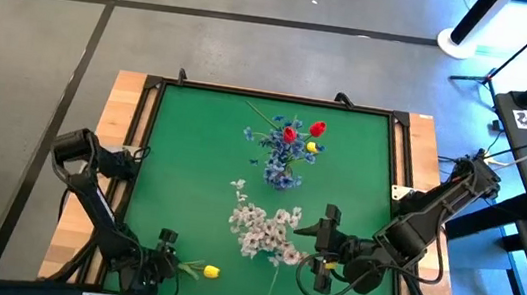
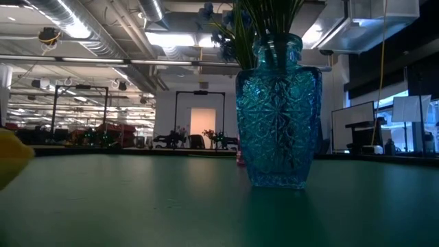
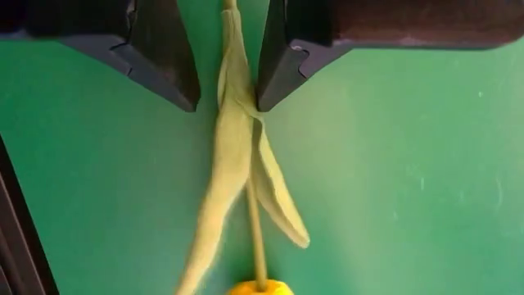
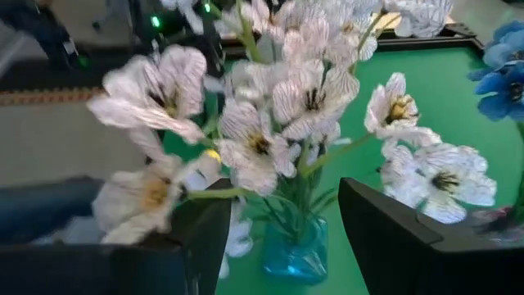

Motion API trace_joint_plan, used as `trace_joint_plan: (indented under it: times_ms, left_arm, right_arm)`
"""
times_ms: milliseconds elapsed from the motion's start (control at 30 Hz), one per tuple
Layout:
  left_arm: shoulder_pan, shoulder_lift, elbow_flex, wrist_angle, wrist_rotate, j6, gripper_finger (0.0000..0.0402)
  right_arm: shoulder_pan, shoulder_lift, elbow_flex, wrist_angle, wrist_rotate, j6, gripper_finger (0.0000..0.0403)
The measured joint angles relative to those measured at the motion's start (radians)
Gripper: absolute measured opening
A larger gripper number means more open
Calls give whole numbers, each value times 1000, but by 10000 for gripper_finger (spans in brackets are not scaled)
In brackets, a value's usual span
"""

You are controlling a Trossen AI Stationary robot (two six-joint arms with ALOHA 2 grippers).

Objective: Sort flowers into vase by color
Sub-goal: Put the white flowers into the blue vase, then put the bottom yellow flower into the blue vase

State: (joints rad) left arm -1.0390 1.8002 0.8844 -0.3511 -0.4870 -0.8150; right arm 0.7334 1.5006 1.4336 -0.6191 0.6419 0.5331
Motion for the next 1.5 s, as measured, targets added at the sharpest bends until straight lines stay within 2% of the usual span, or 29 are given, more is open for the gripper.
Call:
trace_joint_plan:
  times_ms: [133, 300, 400, 467, 600, 700, 800, 967, 1100, 1267, 1367, 1500]
  left_arm:
    - [20, -16, 8, -19, -28, -119, 102]
    - [78, -82, 23, -106, -48, -190, 16]
    - [85, -133, 26, -131, -54, -169, 12]
    - [88, -162, 26, -109, -102, -135, 10]
    - [88, -221, 27, 56, -207, 5, 5]
    - [91, -232, 27, 261, -236, 168, 4]
    - [107, -228, 27, 486, -225, 316, 3]
    - [147, -197, 27, 774, -184, 525, 3]
    - [195, -166, 27, 911, -106, 598, 4]
    - [268, -100, 27, 1050, 14, 617, 5]
    - [302, -55, 27, 1129, 90, 618, 5]
    - [323, -18, 27, 1188, 135, 643, 5]
  right_arm:
    - [23, -20, 40, -86, 17, -38, 225]
    - [80, -61, 65, -239, 32, -38, 225]
    - [126, -68, 65, -352, 57, 42, 225]
    - [163, -67, 50, -398, 78, 139, 225]
    - [237, -59, -52, -368, 73, 308, 225]
    - [285, -59, -173, -227, 82, 410, 225]
    - [315, -56, -317, 13, 89, 451, 225]
    - [312, 46, -481, 514, 156, 275, 225]
    - [293, 179, -464, 830, 209, 50, 225]
    - [247, 339, -353, 1156, 334, -286, 225]
    - [189, 424, -272, 1245, 369, -354, 225]
    - [107, 492, -180, 1245, 270, -350, 225]
